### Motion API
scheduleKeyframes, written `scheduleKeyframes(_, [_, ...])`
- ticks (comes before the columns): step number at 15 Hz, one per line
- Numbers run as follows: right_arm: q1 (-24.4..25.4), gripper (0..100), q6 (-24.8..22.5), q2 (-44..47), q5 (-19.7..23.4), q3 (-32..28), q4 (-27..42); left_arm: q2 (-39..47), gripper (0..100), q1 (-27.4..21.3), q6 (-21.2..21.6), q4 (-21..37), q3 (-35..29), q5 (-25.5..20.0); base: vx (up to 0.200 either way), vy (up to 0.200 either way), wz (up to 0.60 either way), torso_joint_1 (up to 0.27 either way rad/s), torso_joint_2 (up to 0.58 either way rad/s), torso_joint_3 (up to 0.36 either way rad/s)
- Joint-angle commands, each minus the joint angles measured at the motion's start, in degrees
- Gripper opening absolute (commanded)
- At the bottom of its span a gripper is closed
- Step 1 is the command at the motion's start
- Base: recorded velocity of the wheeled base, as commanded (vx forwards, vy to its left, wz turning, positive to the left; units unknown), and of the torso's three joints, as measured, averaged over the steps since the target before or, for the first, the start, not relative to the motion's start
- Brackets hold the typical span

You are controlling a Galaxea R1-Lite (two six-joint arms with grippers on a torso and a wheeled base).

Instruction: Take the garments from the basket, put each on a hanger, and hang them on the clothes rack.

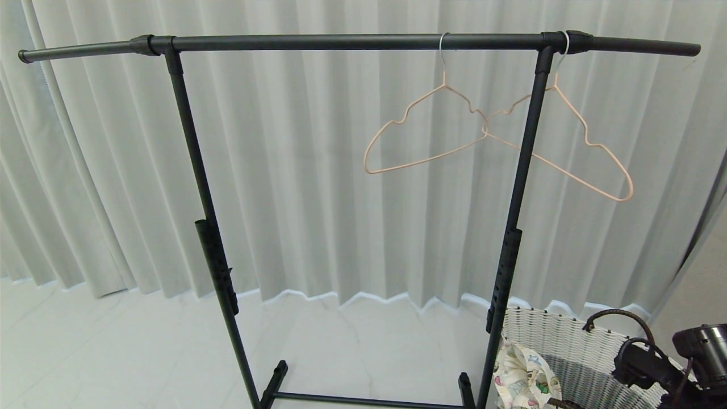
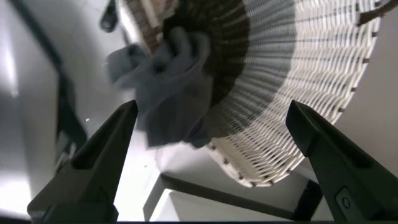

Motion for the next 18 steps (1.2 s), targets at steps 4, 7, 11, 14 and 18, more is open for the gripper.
scheduleKeyframes(4, [-0.1, 100, 0.1, 5.9, -1.1, -1.8, -1.3, 0.1, 100, 0.0, -0.1, 0.0, 0.0, 0.0, 0.0, 0.0, 0.0, 0.0, 0.0, 0.0])
scheduleKeyframes(7, [0.3, 100, 0.1, 7.3, -1.2, -2.8, -1.9, 0.1, 100, 0.0, -0.1, 0.0, 0.0, 0.0, 0.0, 0.0, 0.0, 0.0, 0.0, 0.0])
scheduleKeyframes(11, [0.8, 100, 0.1, 7.9, -1.4, -2.9, -1.9, 0.1, 100, 0.0, -0.1, 0.0, 0.0, 0.0, 0.0, 0.0, 0.0, 0.0, 0.0, 0.0])
scheduleKeyframes(14, [0.3, 100, 0.2, 8.7, -1.5, -2.7, -1.9, 0.1, 100, 0.1, -0.1, 0.0, 0.0, 0.0, 0.0, 0.0, 0.0, 0.0, 0.0, 0.0])
scheduleKeyframes(18, [0.2, 0, 0.3, 9.0, -1.4, -2.7, -2.0, 0.1, 100, 0.1, 0.0, 0.0, 0.0, 0.0, 0.0, 0.0, 0.0, 0.0, 0.0, 0.0])
